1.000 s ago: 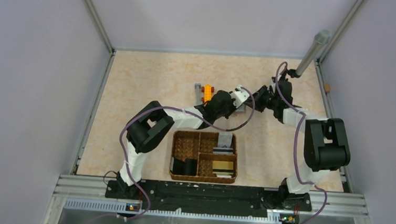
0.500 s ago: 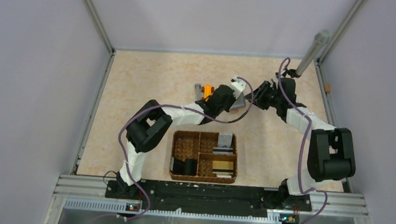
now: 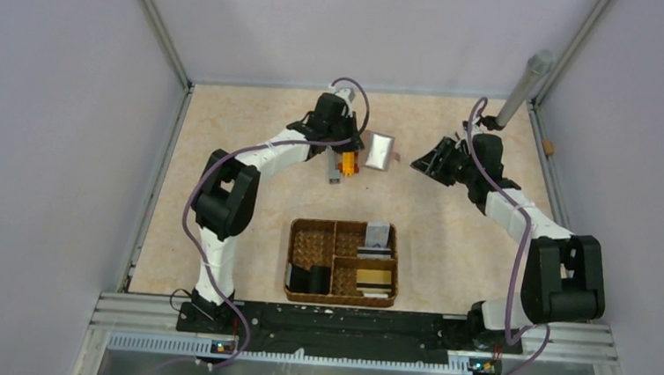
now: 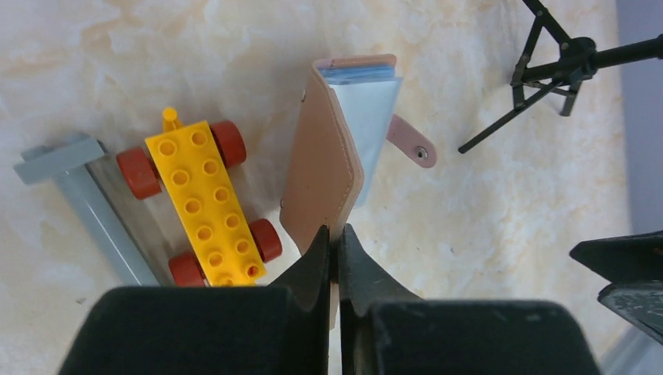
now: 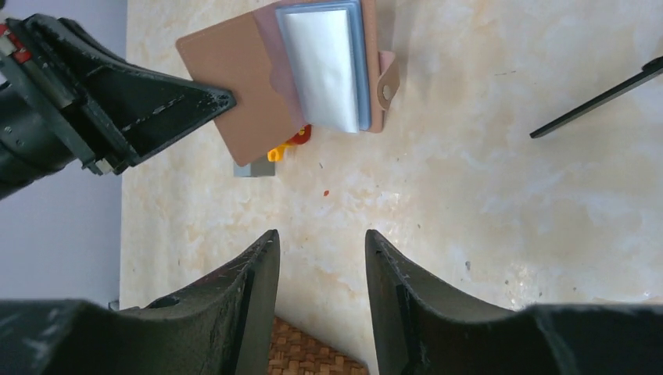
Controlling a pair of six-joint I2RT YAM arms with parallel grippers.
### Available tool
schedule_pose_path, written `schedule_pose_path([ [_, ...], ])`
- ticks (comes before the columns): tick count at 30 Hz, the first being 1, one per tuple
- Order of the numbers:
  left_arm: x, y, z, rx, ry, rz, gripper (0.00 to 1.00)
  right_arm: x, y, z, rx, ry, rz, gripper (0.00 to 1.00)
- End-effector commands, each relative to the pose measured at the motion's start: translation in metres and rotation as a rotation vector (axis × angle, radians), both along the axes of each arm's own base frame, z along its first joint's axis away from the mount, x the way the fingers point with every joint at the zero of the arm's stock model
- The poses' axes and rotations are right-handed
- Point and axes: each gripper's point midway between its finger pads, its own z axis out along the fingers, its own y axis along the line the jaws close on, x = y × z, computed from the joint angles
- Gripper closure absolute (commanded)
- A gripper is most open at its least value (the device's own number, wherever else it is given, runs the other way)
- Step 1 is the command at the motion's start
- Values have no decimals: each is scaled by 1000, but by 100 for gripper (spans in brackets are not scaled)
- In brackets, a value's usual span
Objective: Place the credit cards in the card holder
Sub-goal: Open the card holder.
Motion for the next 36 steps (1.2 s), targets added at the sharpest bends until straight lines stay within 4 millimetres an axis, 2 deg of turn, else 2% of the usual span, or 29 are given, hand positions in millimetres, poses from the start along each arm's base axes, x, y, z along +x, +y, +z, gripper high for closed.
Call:
schedule_pose_path([
  [1,-33,-20,2,-168,182,-76,100,-3,17,23,-6,-103,104,58],
  [6,-44,-19,-18,-203,264,-72,100,-3,34,16,4,-89,173,61],
  [10,-54,-14,-35,-202,305,-53,100,-3,50,6,-27,-76,220,56],
  [12,-58,-13,-38,-212,312,-47,100,-2,54,-6,-52,-51,220,56],
  [16,-63,-12,-42,-233,328,-46,100,2,46,-27,-94,10,171,60],
  [23,-64,-12,-45,-231,327,-50,100,7,24,-48,-218,63,96,55],
  [36,-57,-15,-44,-229,315,-59,100,13,33,-76,-204,108,141,54],
])
